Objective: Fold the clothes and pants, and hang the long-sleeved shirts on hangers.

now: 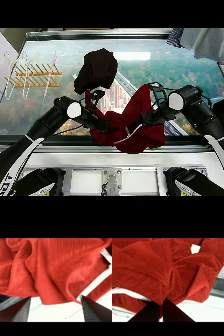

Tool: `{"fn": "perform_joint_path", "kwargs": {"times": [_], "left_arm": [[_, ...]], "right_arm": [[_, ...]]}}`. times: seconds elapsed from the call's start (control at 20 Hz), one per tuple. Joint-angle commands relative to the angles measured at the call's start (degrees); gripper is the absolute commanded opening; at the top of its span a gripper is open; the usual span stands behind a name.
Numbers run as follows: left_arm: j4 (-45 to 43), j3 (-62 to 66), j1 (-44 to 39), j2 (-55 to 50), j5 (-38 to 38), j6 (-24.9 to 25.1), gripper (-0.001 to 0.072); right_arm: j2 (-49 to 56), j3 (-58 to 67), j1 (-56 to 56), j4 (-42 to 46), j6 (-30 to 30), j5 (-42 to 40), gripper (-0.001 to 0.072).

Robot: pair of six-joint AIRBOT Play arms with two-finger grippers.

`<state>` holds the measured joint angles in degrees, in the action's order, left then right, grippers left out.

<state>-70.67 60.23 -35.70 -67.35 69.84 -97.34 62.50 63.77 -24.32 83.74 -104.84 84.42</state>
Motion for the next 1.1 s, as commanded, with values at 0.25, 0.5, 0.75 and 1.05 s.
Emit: {"fn": "perform_joint_path", "kwargs": {"times": [0.25,0.5,0.75,1.05], "left_arm": [[-5.4,15.8,2.7,0.0,2.0,3.1,0.0654],[-15.0,18.3,15.1,-0.3,-1.5,3.0,0.0653],[-26.9,18.3,29.8,-7.2,-4.3,2.6,0.0653],[-34.8,19.7,39.1,-20.6,-13.1,2.6,0.0653]], "right_arm": [[0.1,-0.1,-0.1,-0.5,-0.2,-0.4,0.0031],[0.2,-0.1,-0.1,-0.5,-0.2,-0.4,0.0031],[0.2,-0.1,-0.1,-0.5,-0.2,-0.4,0.0031],[0.2,-0.1,-0.1,-0.5,-0.2,-0.4,0.003]]}}
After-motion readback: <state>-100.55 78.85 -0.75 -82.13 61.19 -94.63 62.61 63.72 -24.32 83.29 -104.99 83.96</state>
